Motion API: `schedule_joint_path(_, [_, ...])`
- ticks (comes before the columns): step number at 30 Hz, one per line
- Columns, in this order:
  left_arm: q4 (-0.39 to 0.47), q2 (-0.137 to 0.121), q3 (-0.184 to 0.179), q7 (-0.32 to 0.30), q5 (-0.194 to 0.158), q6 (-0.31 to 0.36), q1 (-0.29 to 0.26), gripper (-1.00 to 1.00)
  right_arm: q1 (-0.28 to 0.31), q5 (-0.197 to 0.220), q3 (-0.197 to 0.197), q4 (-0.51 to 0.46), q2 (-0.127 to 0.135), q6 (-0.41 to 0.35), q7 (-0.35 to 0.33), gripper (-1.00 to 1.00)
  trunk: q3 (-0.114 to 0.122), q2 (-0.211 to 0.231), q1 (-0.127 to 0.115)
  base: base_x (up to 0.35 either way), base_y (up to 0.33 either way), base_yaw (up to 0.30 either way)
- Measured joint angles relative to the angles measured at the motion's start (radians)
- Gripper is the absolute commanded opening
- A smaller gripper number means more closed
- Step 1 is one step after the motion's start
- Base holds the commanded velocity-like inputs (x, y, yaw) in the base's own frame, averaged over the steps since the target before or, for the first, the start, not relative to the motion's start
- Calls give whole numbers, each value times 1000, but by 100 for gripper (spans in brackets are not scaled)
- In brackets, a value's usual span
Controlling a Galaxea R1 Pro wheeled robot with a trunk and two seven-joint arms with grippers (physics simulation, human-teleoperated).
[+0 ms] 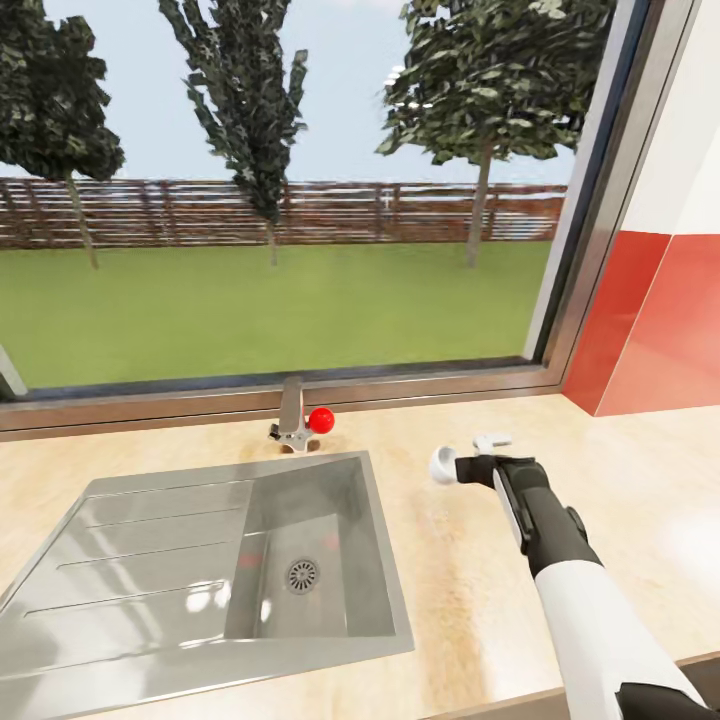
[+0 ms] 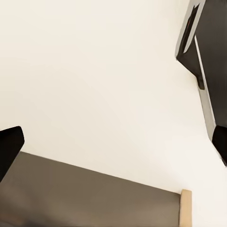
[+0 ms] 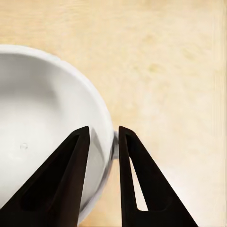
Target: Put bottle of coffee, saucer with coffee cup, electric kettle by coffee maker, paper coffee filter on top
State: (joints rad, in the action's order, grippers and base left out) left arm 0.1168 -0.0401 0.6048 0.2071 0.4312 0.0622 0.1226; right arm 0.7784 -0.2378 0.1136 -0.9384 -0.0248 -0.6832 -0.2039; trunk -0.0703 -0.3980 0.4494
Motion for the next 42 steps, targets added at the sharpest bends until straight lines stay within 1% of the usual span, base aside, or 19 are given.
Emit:
schedule_joint_path(4, [5,1,2,0,-5,-7,-4,100,0,0,0,-66,-1,-3,-1,-100,0,0,0,0,0,0])
schedule_joint_path(6, [6,1,3,1,-6,-23,-5,100,0,1,1,-71,-1,-2,-1,-100,0,0,0,-117,0,0])
schedule_joint_path(7, [7,12,2,1,-6,-33,-6,100,0,0,1,-67,0,-2,-1,-100,0,1,1,-270,0,0])
schedule_joint_path(13, [7,15,2,1,-6,-34,-7,100,0,1,1,-65,0,-2,-1,-100,3,0,1,-313,99,174])
schedule_joint_path(20, [7,16,3,1,-6,-34,-20,100,0,1,-1,-64,-1,-3,-1,-100,8,0,1,-281,211,223])
schedule_joint_path(30, [9,15,3,1,-7,-34,-23,100,0,1,-1,-64,-1,-3,-2,-100,8,0,0,-222,244,247])
schedule_joint_path(42, [9,14,3,1,-7,-34,-23,100,0,1,-1,-65,-1,-3,-2,-100,8,0,0,-37,299,249])
